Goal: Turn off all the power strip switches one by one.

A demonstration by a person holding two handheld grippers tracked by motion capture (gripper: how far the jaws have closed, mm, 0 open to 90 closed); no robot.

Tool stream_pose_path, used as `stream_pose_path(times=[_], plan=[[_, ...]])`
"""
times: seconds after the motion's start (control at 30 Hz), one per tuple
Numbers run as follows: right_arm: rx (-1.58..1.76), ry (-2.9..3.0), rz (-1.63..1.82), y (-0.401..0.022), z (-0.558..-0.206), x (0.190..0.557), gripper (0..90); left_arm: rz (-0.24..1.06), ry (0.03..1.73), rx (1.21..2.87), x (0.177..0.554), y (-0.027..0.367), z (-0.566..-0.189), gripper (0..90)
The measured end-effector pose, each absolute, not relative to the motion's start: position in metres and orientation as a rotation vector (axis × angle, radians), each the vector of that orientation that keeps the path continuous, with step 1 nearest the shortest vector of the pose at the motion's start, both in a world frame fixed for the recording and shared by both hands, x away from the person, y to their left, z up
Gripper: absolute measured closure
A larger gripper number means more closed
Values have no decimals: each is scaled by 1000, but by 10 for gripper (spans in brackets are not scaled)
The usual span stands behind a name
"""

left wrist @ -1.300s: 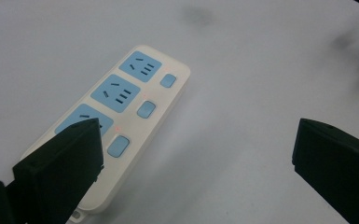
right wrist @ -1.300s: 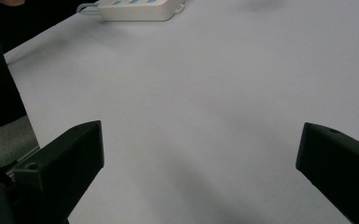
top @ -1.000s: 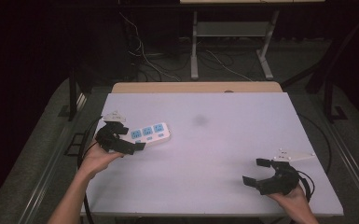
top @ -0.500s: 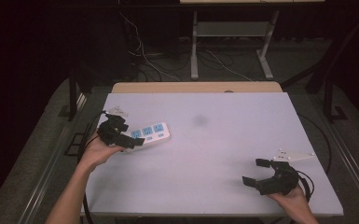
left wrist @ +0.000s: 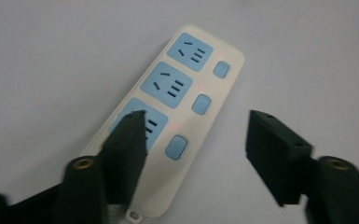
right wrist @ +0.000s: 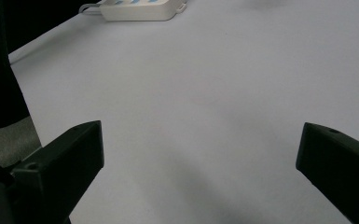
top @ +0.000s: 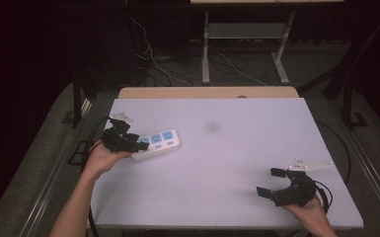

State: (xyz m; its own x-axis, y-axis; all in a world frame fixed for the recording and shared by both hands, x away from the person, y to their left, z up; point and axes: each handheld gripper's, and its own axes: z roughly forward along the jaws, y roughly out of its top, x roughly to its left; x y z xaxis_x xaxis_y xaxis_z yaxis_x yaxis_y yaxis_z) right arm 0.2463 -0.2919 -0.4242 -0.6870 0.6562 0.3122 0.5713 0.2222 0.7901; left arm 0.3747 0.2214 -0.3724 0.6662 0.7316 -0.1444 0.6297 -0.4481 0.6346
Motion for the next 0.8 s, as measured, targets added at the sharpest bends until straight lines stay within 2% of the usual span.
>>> stream_pose_path(times=[0.4, 0.8], plan=[[1196, 2401, 1473, -291, -425, 246, 6, 213, 1055, 2245, 380, 221, -379, 871], [1195, 2404, 1466, -291, -425, 246, 6, 213, 1051, 2286, 385, 216, -388, 891]])
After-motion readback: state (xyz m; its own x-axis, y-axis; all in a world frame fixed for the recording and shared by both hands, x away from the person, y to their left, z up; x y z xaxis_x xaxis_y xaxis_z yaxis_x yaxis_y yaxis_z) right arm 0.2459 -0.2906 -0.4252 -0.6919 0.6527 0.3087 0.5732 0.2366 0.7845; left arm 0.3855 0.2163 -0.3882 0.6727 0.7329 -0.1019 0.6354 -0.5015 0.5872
